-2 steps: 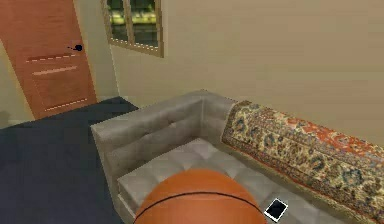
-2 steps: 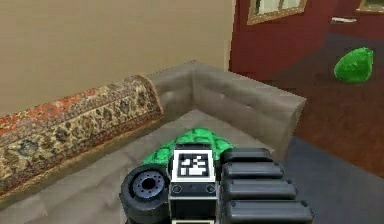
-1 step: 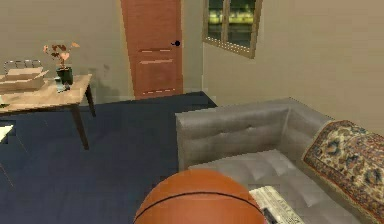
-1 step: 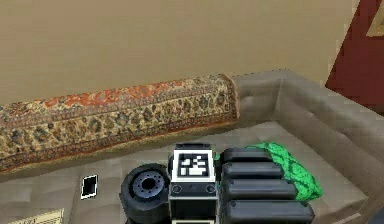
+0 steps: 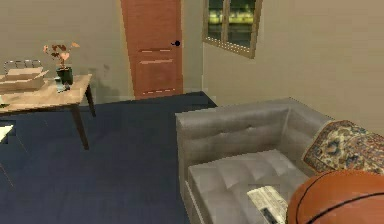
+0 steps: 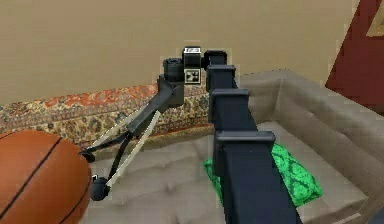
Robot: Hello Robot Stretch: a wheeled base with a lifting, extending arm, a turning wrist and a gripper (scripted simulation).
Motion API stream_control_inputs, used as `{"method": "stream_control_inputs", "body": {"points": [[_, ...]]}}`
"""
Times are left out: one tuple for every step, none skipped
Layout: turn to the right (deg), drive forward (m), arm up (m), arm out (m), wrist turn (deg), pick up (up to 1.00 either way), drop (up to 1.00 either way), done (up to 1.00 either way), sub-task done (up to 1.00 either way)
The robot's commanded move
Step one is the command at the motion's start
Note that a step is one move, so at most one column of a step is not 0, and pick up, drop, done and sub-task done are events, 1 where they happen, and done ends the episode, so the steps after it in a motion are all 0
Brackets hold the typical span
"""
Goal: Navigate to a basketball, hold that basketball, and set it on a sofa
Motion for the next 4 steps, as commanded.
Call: {"method": "stream_control_inputs", "body": {"points": [[0.0,0.0,0.0,0.0,45.0,0.0,0.0,0.0,0.0],[0.0,0.0,0.0,0.0,45.0,0.0,0.0,0.0,0.0],[0.0,0.0,0.0,0.0,21.0,0.0,0.0,0.0,0.0],[0.0,0.0,-0.3,0.0,0.0,0.0,0.0,0.0,0.0]]}}
